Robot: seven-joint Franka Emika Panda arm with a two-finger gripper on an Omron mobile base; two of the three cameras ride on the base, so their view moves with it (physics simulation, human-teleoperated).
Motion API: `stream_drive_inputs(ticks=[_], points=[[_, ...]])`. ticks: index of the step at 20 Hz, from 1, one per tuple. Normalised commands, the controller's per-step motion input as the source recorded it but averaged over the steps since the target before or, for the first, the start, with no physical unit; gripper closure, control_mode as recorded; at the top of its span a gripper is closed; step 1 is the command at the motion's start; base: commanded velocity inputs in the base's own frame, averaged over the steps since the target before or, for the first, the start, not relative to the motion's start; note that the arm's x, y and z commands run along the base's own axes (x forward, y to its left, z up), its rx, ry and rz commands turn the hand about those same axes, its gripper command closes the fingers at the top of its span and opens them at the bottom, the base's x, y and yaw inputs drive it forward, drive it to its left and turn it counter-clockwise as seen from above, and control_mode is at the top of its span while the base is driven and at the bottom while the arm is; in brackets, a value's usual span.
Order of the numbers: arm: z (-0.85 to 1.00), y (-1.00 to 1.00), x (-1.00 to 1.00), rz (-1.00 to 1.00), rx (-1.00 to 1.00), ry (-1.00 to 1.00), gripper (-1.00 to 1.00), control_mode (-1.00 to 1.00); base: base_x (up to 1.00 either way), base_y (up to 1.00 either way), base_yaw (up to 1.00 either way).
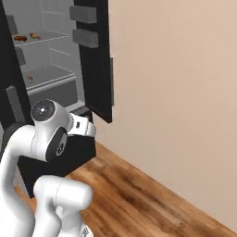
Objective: Place one mushroom and one chicken drumstick in each tupperware on the nearby counter, to pack two identical lunches.
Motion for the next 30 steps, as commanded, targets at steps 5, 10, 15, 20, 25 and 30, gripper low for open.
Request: stream_drive_inputs(ticks=[5, 10, 15, 20, 25, 30], points=[[0.0, 0.0, 0.0, 0.0, 0.0, 0.0, -1.0, 1.0, 0.64, -0.57, 0.52], [0.0, 0.0, 0.0, 0.0, 0.0, 0.0, -1.0, 1.0, 0.62, -0.6, 0.61], [0.0, 0.0, 0.0, 0.0, 0.0, 0.0, -1.0, 1.0, 0.52, -0.43, 0.64], [0.0, 0.0, 0.0, 0.0, 0.0, 0.0, -1.0, 1.0, 0.66, -0.38, 0.68], [0.0, 0.0, 0.0, 0.0, 0.0, 0.0, -1.0, 1.0, 0.62, -0.55, 0.62], [0.0, 0.0, 0.0, 0.0, 0.0, 0.0, -1.0, 1.0, 0.11, -0.73, 0.3]])
